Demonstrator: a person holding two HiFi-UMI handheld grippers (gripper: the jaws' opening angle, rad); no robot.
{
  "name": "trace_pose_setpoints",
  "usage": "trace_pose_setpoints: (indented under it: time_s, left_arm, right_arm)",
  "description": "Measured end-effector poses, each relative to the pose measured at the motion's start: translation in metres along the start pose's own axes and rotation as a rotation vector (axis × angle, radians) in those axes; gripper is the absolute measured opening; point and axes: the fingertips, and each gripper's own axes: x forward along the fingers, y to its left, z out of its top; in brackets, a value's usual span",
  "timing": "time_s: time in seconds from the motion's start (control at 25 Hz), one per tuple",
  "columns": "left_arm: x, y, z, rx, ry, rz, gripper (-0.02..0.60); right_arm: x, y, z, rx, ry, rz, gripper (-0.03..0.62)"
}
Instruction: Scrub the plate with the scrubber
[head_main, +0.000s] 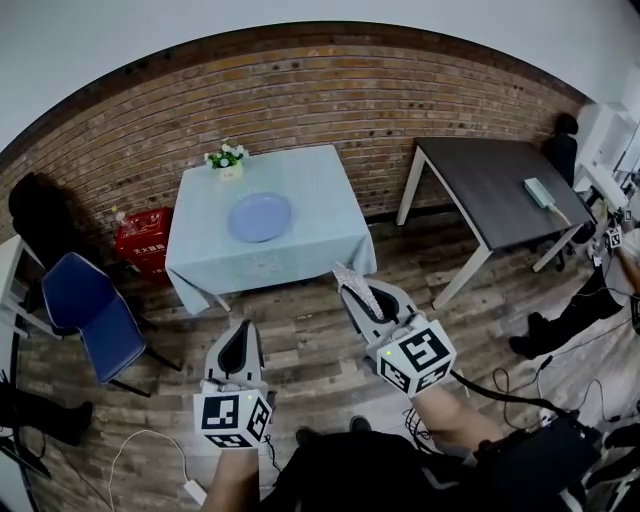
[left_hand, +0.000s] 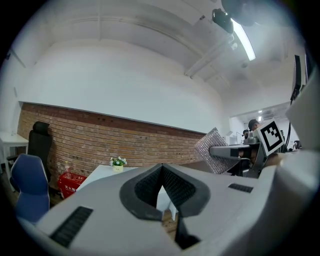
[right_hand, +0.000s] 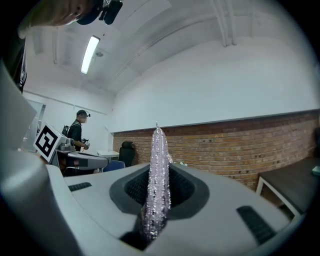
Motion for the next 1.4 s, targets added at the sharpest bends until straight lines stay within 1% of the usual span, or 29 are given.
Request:
trace_pose_setpoints:
  time_s: [0.2,0.4,0.68,1.0,1.2,1.4]
  left_arm:
    - [-0.005,0.019,-0.003,-0.008,0.003,-0.014,0.011]
    - [-0.010,0.041,-0.005,-0.003,-0.007,-0.030,0.011]
    - [-0.005,0.060,-0.009,-0.019,0.010,-0.054,0.011]
    - [0.019,0.090,-0.007,-0.004,0.013,-0.025,0.011]
    - [0.047,0.106,-0.001,0.014,0.009,-0.004,0.011]
    - [0.089,0.123,0.003,0.017,0.013,0.013,0.011]
  right_arm:
    - [0.014,0.018,-0.003,-0.010,0.015,0.006,0.061]
    - [0.025,0.037,-0.005,-0.052,0.018,-0.002,0.061]
    - [0.041,0.043,-0.009,-0.053,0.044,-0.019,0.061]
    - [0.090,0.034,-0.009,-0.038,0.025,0.017,0.061]
    - [0.126,0.012,-0.007,-0.026,0.011,0.030,0.061]
    - [0.165,-0.015,-0.011,-0.010,0.021,0.054,0.061]
